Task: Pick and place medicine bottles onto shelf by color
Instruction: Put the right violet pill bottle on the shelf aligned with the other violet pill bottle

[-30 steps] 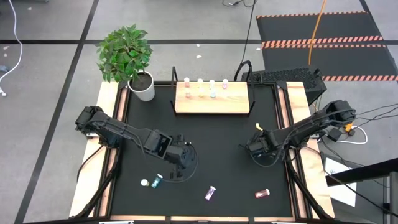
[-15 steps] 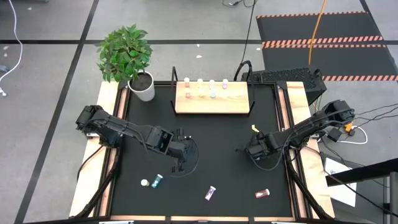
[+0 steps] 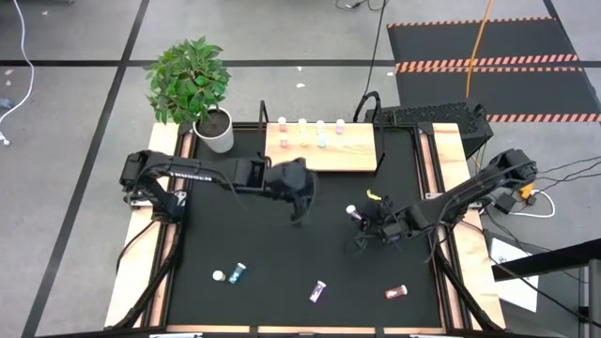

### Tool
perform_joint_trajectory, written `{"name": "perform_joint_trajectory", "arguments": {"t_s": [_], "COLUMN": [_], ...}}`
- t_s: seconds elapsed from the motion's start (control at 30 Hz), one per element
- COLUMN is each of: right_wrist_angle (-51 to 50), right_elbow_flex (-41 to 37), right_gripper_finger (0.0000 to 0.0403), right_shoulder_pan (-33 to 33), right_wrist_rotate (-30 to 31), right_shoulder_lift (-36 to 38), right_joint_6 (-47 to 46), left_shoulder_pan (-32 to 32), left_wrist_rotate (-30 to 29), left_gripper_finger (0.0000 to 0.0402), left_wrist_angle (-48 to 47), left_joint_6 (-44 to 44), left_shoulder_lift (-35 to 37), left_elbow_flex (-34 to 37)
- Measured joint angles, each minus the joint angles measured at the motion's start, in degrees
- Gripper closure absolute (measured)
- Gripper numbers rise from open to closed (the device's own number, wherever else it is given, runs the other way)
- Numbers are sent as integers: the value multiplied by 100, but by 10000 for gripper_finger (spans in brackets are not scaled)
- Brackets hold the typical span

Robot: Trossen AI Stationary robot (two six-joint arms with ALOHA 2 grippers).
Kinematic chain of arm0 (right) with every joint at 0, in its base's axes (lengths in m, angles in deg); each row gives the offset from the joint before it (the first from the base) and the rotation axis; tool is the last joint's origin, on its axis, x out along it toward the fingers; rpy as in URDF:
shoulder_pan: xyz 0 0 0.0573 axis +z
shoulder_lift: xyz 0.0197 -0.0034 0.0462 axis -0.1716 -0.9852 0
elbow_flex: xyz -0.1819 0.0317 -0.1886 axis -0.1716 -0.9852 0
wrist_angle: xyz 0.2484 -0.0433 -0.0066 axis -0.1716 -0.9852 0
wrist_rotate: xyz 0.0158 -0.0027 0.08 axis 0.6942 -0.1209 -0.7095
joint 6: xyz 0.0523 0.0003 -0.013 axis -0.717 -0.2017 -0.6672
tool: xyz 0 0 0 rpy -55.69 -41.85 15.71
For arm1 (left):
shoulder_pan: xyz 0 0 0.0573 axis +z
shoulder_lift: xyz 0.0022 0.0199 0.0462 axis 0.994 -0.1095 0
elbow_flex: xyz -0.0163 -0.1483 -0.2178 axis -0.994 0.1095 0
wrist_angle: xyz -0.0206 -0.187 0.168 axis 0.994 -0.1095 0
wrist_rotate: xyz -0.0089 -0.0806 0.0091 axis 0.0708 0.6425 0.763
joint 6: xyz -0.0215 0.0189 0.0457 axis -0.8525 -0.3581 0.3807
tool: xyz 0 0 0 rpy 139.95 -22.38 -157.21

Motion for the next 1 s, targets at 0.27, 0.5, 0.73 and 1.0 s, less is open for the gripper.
{"name": "perform_joint_trajectory", "arguments": {"t_s": [0.27,0.5,0.73,1.0], "right_wrist_angle": [1750,3144,4331,4777], "right_elbow_flex": [6,10,10,8], "right_gripper_finger": [311,311,306,304], "right_shoulder_pan": [-22,-364,-837,-1170], "right_wrist_rotate": [766,734,558,563], "right_shoulder_lift": [1227,2045,1956,1646], "right_joint_6": [3416,6189,7596,7503], "left_shoulder_pan": [108,106,218,511], "left_wrist_rotate": [233,285,-101,-122], "left_gripper_finger": [273,214,165,186], "left_wrist_angle": [1805,2853,3590,3953], "left_joint_6": [770,545,1013,1273], "left_shoulder_lift": [18,26,-101,-164], "left_elbow_flex": [0,0,-2,-4]}}
